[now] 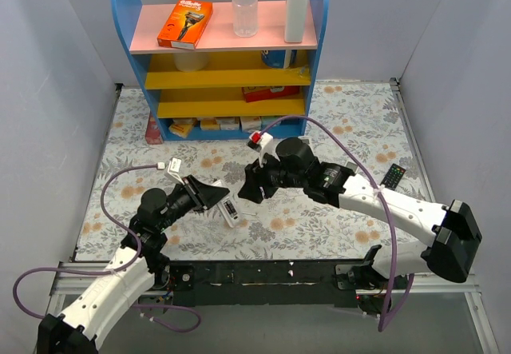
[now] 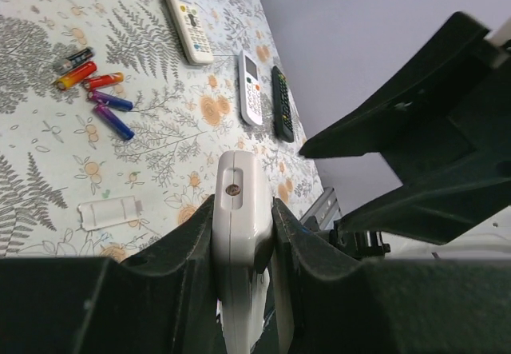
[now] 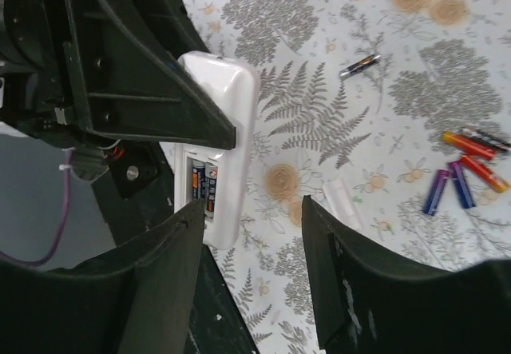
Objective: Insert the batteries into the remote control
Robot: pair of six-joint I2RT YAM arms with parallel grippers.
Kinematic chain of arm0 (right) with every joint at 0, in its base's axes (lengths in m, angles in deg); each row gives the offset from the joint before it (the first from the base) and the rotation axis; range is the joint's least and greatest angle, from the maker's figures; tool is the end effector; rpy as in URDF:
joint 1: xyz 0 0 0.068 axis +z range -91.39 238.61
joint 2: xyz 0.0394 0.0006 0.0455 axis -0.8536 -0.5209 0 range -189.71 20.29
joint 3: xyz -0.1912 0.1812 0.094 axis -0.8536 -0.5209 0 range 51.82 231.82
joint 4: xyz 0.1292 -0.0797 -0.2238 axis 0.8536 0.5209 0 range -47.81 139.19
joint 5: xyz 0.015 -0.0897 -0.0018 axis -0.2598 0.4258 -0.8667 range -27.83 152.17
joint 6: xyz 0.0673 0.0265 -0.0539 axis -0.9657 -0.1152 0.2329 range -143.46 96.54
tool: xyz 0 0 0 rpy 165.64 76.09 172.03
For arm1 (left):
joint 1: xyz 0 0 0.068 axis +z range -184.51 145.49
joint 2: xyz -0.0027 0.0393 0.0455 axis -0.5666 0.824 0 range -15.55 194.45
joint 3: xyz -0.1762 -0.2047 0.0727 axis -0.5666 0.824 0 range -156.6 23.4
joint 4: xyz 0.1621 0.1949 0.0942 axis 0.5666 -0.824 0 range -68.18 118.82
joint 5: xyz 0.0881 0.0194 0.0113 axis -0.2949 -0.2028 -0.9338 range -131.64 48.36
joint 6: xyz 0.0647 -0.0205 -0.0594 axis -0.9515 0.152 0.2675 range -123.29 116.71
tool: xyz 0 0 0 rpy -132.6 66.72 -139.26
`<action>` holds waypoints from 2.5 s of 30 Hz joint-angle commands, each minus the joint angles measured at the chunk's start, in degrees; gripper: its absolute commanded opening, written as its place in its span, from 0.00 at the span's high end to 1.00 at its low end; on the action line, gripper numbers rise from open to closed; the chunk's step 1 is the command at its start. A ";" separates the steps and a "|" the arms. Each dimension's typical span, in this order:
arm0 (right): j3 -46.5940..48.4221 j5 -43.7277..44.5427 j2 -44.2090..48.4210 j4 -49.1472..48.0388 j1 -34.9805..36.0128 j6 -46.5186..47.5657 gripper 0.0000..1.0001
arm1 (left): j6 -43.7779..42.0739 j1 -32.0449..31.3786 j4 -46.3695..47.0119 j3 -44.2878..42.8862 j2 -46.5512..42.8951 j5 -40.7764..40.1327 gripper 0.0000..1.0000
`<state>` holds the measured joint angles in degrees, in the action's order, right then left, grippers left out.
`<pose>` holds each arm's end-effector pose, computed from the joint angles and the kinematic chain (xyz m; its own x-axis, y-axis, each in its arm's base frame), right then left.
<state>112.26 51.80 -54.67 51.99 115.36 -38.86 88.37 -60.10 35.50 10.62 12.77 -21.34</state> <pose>0.1803 0.3013 0.3065 -0.4601 -0.2253 -0.8588 -0.8198 0.4792 0.3135 0.1597 -0.1076 0.2086 -0.7098 -0.6996 0.0820 -0.1596 0.0463 -0.9861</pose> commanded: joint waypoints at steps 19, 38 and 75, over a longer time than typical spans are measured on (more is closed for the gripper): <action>-3.93 -8.79 -2.74 -12.00 -1.03 -12.02 0.44 | 1.16 0.27 15.91 -0.06 6.75 7.30 1.00; -2.35 -9.32 -5.63 -9.90 -2.26 -11.94 0.62 | 3.09 0.27 22.59 0.82 8.60 9.85 1.00; 1.43 8.88 -14.06 12.17 -2.44 3.97 0.55 | 4.67 0.27 -9.75 3.37 2.45 -16.95 1.00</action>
<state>112.55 55.47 -64.76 59.42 112.98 -37.81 91.91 -59.66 29.90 13.62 17.38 -33.87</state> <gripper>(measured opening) 0.430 0.249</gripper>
